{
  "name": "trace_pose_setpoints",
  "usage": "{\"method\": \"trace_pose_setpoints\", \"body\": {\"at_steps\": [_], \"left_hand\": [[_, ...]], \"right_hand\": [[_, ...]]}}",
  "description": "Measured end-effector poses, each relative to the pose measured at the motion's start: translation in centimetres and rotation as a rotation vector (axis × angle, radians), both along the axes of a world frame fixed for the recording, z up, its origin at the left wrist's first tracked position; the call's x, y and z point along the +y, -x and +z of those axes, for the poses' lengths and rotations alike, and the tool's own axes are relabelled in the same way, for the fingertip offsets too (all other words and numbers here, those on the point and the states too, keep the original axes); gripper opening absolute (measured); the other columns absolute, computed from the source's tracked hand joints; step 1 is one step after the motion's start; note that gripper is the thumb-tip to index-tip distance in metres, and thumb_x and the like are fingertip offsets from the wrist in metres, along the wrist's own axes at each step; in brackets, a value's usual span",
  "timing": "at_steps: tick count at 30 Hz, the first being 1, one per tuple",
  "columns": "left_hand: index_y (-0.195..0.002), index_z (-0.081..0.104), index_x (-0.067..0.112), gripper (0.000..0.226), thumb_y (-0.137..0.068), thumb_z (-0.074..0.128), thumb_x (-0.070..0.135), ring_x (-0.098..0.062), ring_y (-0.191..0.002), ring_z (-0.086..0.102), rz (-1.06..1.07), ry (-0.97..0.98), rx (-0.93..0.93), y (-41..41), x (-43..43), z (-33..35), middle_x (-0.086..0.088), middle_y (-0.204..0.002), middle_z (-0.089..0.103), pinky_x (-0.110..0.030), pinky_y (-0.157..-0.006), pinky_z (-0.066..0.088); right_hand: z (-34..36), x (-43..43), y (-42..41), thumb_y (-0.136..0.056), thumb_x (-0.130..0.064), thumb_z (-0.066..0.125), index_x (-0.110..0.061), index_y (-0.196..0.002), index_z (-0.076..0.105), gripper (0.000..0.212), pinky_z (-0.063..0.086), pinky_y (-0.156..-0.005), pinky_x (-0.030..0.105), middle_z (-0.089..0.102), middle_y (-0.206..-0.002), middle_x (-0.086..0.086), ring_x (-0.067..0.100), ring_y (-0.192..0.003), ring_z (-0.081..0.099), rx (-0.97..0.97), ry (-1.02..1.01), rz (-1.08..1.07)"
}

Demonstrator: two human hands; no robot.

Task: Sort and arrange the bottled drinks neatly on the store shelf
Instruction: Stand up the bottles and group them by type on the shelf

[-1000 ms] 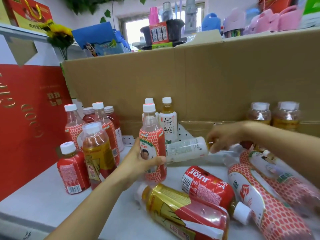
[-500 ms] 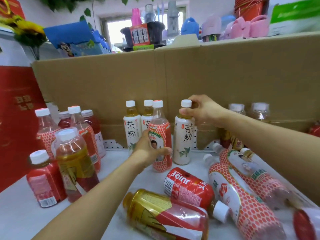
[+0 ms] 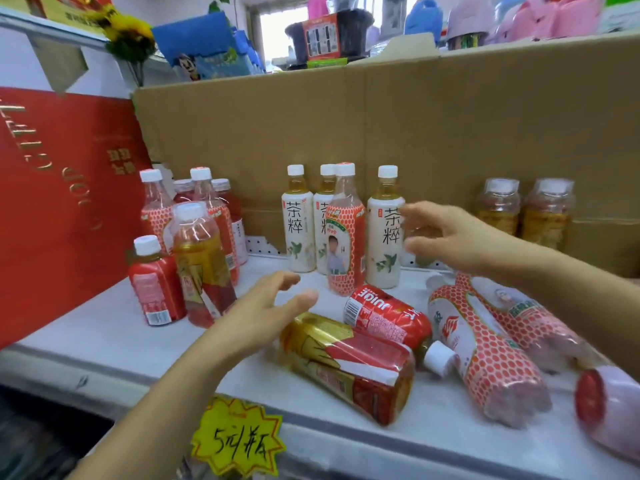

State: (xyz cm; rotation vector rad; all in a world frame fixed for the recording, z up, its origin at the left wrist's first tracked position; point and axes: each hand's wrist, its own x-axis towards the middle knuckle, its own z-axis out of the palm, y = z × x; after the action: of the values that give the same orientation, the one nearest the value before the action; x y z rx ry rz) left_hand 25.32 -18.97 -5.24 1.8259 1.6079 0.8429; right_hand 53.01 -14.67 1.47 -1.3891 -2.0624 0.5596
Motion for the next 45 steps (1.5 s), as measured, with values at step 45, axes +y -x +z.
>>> {"method": "trace_pose_setpoints", "body": {"at_steps": [45], "left_hand": [[-0.149,0.037,0.027,0.064,-0.093,0.061,0.047,-0.022,-0.130,0.043,-0.058,-0.533,0.369,0.0,4.4,6.4,0.000,-0.143,0.040,-0.040,-0.106,0.044]], "right_hand": [[0.0,0.5,6.6,-0.089,-0.014,0.070,-0.019,-0.126,0.056,0.041,0.046,-0.073,0.017,0.059,-0.118,-0.001,0.008,-0.094,0.056,-0.161,-0.050,-0.025]]}}
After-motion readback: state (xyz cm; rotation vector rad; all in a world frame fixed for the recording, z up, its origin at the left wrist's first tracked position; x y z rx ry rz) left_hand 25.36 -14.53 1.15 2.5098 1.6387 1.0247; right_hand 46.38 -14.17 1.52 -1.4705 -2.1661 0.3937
